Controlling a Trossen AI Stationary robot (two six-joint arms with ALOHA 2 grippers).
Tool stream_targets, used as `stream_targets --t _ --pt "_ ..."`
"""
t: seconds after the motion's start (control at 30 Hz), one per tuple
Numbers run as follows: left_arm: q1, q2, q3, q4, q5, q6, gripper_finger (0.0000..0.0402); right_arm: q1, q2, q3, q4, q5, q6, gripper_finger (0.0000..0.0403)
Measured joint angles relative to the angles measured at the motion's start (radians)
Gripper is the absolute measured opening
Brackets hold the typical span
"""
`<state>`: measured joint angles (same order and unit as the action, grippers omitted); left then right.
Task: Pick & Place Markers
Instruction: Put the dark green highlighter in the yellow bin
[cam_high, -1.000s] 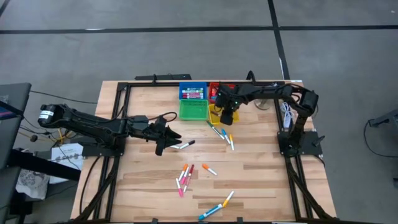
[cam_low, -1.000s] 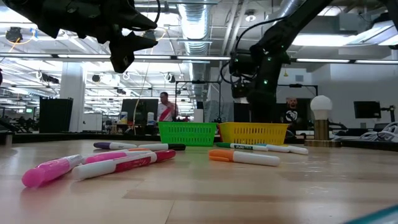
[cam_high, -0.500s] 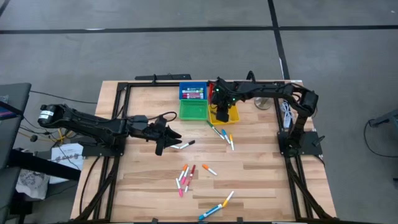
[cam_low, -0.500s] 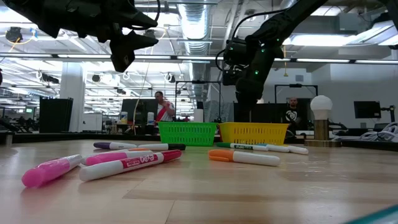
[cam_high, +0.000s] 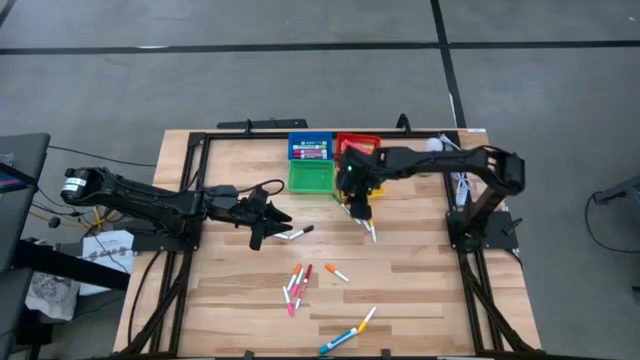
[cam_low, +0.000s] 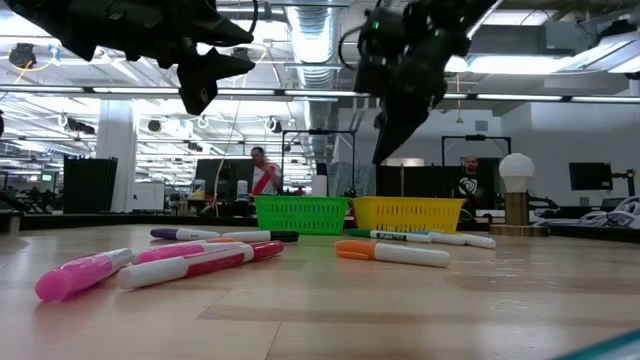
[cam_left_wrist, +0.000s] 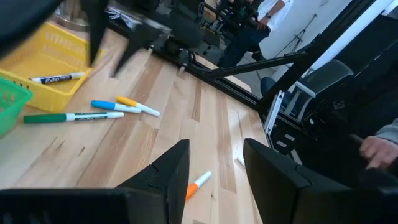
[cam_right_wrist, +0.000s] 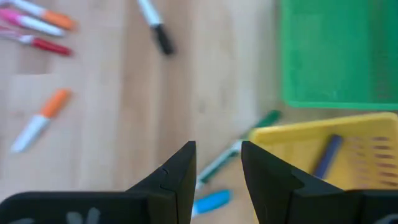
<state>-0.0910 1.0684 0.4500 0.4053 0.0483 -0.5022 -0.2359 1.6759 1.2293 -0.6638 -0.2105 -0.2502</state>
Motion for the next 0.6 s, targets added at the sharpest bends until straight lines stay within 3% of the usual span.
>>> stream_targets --t 0.3,0.6 --pt "0.0 0.0 0.0 0.0 0.0 0.0 0.015 0.127 -0.007 0.0 -0.009 0.056 0.139 0.0118" --pt "0.0 0.0 0.0 0.001 0.0 0.0 0.015 0.146 0.078 -0.001 -0.007 0.142 0.297 0.0118"
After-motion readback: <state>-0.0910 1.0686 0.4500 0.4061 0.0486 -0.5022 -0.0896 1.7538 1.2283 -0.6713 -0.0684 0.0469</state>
